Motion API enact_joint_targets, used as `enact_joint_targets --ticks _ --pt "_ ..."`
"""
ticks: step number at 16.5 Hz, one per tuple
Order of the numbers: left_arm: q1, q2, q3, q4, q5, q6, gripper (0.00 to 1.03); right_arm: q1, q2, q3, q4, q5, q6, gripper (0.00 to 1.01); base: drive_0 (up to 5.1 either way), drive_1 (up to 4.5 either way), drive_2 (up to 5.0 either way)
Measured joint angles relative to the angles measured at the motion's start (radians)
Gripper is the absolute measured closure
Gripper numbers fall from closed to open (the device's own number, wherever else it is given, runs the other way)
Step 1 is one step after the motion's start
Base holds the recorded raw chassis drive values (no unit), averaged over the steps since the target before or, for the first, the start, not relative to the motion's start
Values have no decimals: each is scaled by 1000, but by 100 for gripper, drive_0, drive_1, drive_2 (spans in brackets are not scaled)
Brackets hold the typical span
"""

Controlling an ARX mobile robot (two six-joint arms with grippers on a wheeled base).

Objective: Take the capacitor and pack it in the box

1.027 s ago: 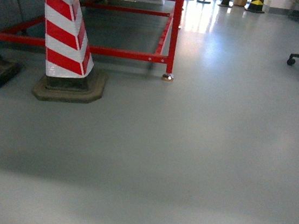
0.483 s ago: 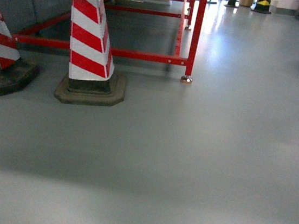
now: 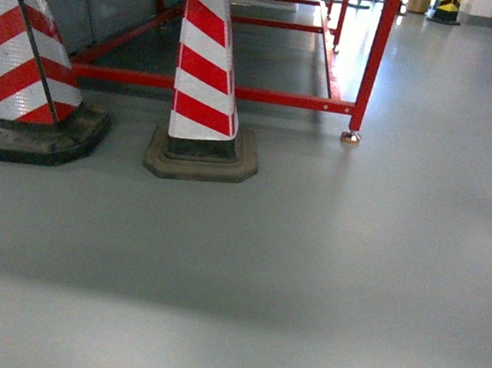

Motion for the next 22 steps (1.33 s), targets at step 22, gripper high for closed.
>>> enact_joint_targets --ticks 22 --pt "0 0 0 0 -2 0 59 0 0 0 0 -3 0 3 -90 45 45"
